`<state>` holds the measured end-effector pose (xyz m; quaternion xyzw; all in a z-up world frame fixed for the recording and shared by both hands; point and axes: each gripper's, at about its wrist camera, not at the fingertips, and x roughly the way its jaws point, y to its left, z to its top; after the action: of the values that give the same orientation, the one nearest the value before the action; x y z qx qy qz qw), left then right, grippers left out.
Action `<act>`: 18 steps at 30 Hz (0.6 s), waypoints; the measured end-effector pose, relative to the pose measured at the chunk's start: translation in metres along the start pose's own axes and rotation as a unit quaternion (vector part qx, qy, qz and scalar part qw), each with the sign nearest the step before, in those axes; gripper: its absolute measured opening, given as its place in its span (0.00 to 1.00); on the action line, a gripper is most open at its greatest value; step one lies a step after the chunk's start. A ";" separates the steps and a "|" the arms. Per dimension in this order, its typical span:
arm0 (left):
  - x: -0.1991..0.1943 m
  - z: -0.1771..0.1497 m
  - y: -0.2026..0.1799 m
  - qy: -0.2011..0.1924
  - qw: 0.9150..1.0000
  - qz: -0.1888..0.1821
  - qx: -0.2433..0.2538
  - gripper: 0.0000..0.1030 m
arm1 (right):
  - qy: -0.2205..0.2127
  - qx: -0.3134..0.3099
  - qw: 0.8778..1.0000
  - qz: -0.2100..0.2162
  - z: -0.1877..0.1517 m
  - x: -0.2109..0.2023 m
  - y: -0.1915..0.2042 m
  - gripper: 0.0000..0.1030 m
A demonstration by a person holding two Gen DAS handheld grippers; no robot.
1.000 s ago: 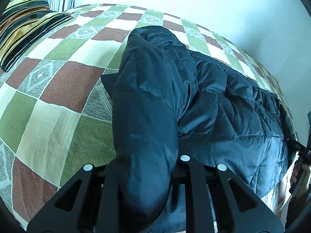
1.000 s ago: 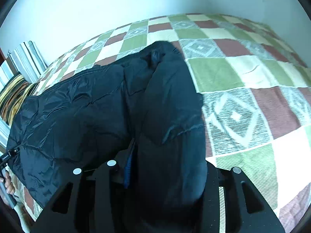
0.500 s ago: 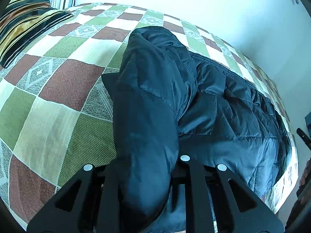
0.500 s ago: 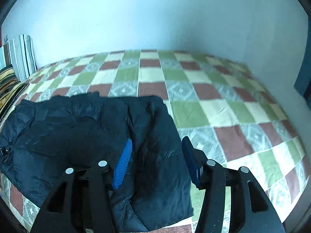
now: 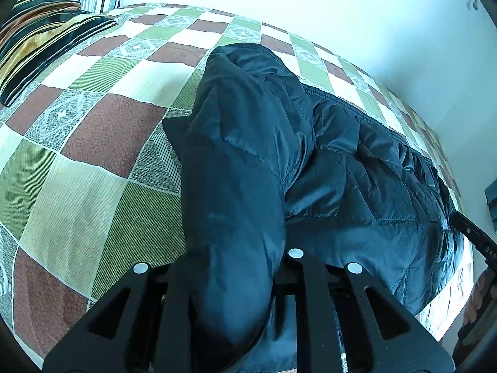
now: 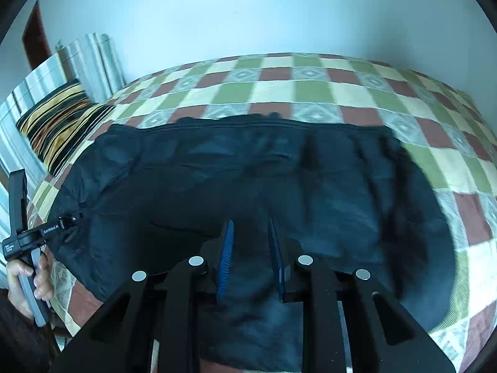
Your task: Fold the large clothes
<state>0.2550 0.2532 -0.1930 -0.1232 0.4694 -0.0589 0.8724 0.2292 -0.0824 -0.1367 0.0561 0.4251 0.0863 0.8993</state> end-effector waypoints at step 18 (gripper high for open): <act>-0.027 0.010 -0.021 -0.034 0.999 -0.003 0.018 0.16 | 0.048 -0.043 0.997 -0.045 -0.020 0.080 0.042 0.22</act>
<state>0.2488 0.2406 -0.1603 -0.1111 0.4376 -0.0660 0.8899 0.2590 -0.0249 -0.2023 -0.0063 0.4661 0.0666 0.8822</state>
